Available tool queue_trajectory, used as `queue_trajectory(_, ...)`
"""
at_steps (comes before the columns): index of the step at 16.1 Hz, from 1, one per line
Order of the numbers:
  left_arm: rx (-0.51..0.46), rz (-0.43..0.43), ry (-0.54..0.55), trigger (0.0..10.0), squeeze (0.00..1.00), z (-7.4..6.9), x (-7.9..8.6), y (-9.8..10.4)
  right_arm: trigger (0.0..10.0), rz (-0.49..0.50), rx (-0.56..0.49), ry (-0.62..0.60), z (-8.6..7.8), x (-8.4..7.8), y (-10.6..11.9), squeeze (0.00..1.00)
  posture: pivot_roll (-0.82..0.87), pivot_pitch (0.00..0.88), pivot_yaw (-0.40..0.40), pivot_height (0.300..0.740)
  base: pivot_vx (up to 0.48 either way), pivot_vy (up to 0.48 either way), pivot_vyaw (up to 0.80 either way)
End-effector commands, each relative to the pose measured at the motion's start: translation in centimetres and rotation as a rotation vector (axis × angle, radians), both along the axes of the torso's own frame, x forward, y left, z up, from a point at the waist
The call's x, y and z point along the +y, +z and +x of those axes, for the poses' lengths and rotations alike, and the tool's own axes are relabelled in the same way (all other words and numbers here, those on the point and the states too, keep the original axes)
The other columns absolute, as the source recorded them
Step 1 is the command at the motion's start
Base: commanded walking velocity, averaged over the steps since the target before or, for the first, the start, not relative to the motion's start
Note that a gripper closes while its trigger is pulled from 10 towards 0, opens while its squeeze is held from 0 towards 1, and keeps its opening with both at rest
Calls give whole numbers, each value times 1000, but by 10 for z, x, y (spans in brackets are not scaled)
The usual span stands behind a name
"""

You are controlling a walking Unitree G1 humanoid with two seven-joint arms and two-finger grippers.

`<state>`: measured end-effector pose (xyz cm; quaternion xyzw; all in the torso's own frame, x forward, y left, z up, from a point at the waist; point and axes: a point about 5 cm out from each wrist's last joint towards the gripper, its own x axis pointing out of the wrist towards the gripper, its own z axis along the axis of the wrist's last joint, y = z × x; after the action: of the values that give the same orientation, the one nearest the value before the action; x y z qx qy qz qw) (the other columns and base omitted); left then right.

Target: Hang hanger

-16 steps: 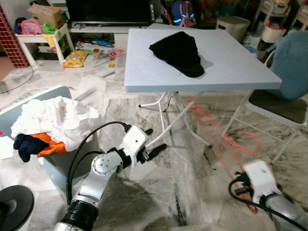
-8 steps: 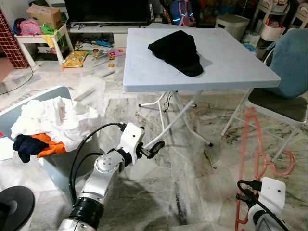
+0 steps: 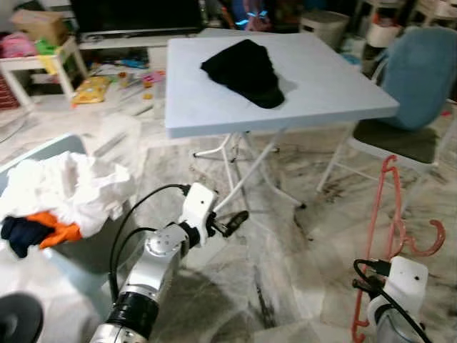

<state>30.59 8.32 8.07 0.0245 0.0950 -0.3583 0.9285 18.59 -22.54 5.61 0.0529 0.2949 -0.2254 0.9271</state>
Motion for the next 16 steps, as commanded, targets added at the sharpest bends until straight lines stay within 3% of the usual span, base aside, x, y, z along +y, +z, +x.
queue_trajectory(1,0,12,-6,10000,0,3,3,3,10000,17,-42,-1,4,3,7,0,-47,0,-22,740,0,244,-712)
queue_trajectory(5,13,13,-34,10000,0,2,1,2,10000,20,-41,-13,5,4,6,0,-48,0,-18,740,77,182,-717)
queue_trajectory(16,49,5,-124,10000,0,-4,-6,-1,10000,14,-36,-8,7,7,6,0,-49,0,-19,740,400,0,-717)
